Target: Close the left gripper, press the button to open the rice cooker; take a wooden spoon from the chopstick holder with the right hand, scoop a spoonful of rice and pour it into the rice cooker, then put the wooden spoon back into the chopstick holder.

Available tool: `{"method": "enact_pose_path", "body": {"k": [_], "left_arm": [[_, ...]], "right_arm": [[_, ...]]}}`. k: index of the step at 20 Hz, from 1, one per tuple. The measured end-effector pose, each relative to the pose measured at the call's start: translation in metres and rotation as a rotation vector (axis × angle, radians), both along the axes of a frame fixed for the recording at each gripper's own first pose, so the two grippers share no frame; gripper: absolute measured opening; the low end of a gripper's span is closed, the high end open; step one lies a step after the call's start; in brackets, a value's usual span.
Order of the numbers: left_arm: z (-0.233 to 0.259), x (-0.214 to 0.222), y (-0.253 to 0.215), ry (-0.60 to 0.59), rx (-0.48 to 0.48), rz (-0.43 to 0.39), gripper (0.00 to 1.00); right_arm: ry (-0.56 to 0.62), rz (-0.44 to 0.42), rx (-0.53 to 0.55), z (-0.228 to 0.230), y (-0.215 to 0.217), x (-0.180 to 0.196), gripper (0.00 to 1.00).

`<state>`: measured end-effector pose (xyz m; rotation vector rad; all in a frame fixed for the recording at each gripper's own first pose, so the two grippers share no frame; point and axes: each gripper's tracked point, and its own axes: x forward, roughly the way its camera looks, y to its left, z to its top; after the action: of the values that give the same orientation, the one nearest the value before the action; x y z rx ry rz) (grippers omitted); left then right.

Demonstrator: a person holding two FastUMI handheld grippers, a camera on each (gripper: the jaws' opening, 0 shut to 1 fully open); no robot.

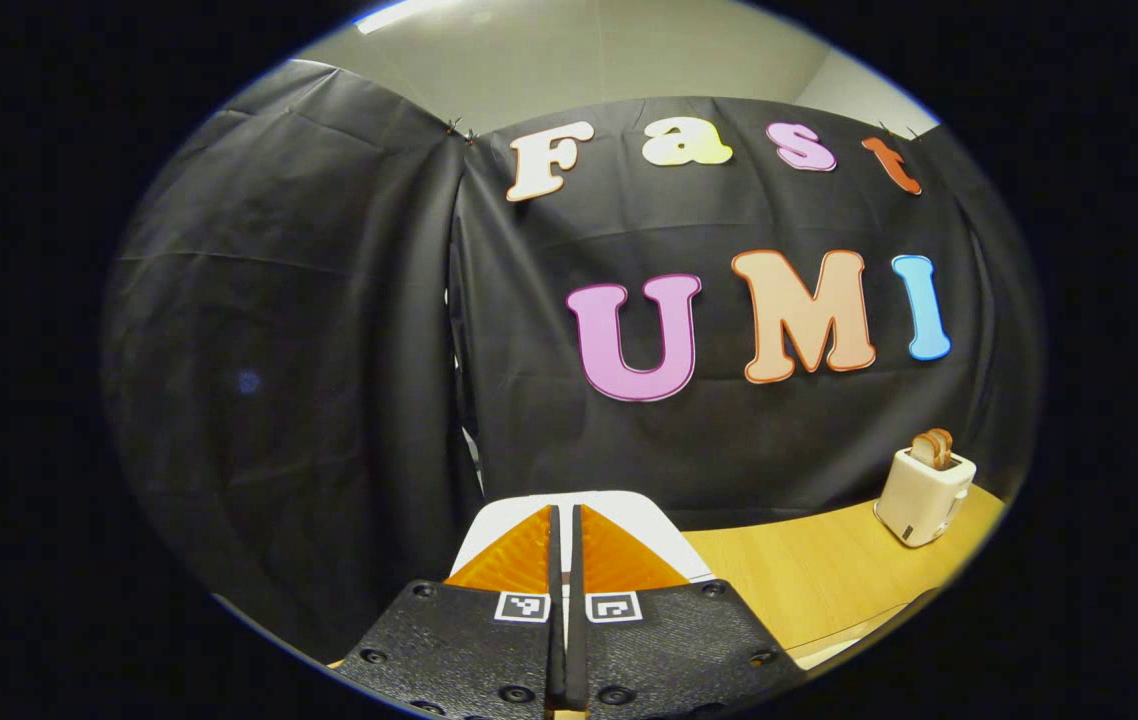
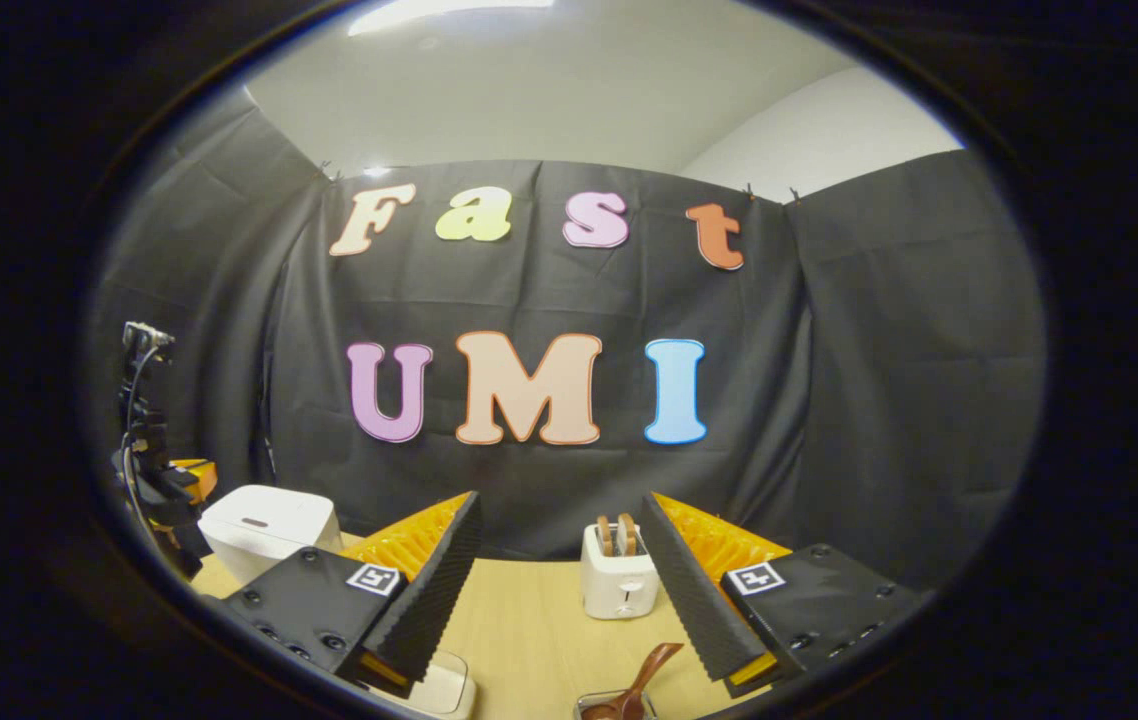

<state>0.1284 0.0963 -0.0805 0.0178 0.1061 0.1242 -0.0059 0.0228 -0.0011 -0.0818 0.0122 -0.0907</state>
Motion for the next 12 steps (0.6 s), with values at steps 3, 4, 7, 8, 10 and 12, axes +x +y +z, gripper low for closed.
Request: {"method": "enact_pose_path", "body": {"k": [3, 4, 7, 8, 10, 12], "left_arm": [[-0.021, 0.013, 0.004, 0.041, -0.012, 0.006, 0.00], [-0.029, 0.015, 0.005, 0.053, -0.017, 0.004, 0.00], [-0.047, 0.027, 0.005, 0.082, -0.031, -0.009, 0.00], [-0.054, 0.030, 0.005, 0.093, -0.035, -0.010, 0.00], [-0.066, 0.037, 0.007, 0.116, -0.047, -0.014, 0.00], [-0.078, 0.041, 0.006, 0.146, -0.057, -0.020, 0.00]], "right_arm": [[0.010, -0.004, -0.006, 0.000, 0.005, -0.002, 1.00], [0.007, -0.007, -0.011, 0.002, 0.004, -0.003, 1.00], [0.007, -0.011, -0.018, 0.004, 0.005, -0.003, 1.00], [0.007, -0.013, -0.018, 0.004, 0.005, -0.004, 1.00], [0.001, -0.021, -0.021, 0.007, 0.002, -0.006, 1.00], [0.002, -0.026, -0.026, 0.006, 0.000, -0.007, 1.00]]}}
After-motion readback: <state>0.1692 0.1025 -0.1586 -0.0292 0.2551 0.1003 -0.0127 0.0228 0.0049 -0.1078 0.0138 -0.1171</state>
